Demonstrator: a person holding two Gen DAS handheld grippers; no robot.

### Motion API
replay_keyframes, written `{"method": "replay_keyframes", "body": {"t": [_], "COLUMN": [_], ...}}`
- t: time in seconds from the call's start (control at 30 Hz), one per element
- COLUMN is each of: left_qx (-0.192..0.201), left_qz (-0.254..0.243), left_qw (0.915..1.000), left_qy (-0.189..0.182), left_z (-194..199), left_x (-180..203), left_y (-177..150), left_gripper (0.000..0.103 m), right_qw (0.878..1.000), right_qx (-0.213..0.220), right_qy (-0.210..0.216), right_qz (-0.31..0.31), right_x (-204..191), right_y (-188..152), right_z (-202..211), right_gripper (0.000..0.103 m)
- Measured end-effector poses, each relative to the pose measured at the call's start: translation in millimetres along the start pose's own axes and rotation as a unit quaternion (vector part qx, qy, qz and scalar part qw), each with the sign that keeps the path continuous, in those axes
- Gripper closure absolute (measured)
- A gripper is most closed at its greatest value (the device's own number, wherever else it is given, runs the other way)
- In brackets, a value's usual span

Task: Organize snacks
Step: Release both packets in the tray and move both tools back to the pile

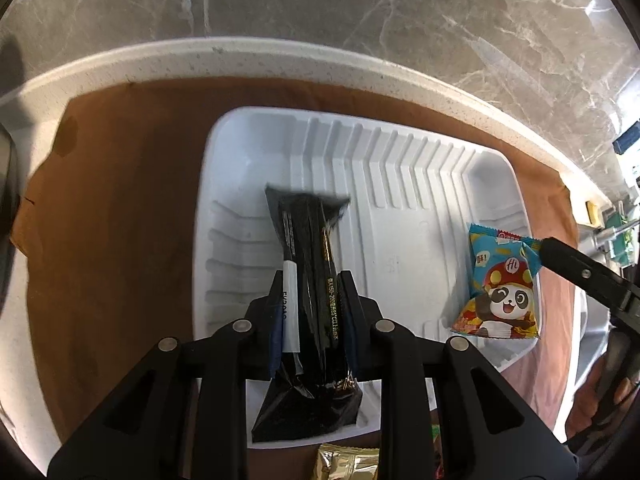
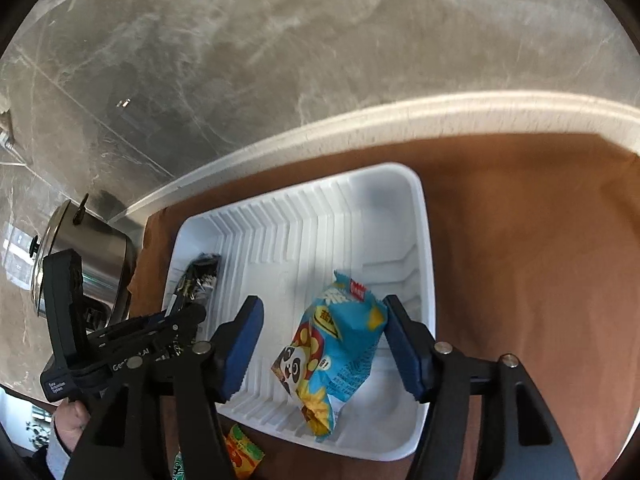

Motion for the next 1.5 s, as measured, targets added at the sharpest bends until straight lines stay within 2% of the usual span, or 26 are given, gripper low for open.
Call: {"method": "replay_keyframes", "body": {"t": [0.2,0.33,0.47,0.6,0.83,1.03,1.17,1.33,1.5], "left_qx": [0.035,0.059,0.072,0.072,0.043,-0.006,-0.037,-0.059,-0.066], "left_qz": [0.004,0.008,0.006,-0.013,-0.056,-0.097,-0.12,-0.145,-0.158], "left_qw": [0.9994,0.9981,0.9969,0.9965,0.9968,0.9951,0.9921,0.9877,0.9852], "left_qy": [-0.003,-0.019,-0.032,-0.039,-0.038,-0.017,-0.004,0.007,0.005], "left_z": [28,51,76,99,113,101,90,80,74], "left_x": [-4,-3,3,10,18,15,9,5,5], "left_y": [3,1,-13,-42,-115,-190,-233,-268,-279], "left_gripper": [0.08,0.08,0.08,0.08,0.08,0.08,0.08,0.08,0.08], "right_qw": [0.999,0.999,0.998,0.998,1.0,0.999,0.997,0.993,0.989], "right_qx": [0.03,0.045,0.05,0.05,0.022,-0.026,-0.066,-0.106,-0.128], "right_qy": [0.013,0.021,0.028,0.024,0.017,0.007,-0.014,-0.009,0.006], "right_qz": [0.003,0.004,0.006,0.011,0.003,-0.028,-0.042,-0.059,-0.068], "right_x": [-12,-22,-28,-32,-28,-12,-4,-8,-22], "right_y": [-7,-19,-38,-65,-130,-195,-236,-271,-285], "right_z": [29,49,67,82,95,94,85,67,46], "right_gripper": [0.037,0.034,0.034,0.032,0.031,0.03,0.03,0.03,0.03]}}
Point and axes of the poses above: each gripper's, at about its wrist camera, not at the fingertips, and z roughly against the way its jaws point, x to its right, y to its top, the point moved 10 cm from there along -z, roughly the way its jaws point, and after that the axes turned 7 degrees about -x, right-handed, at the moved point
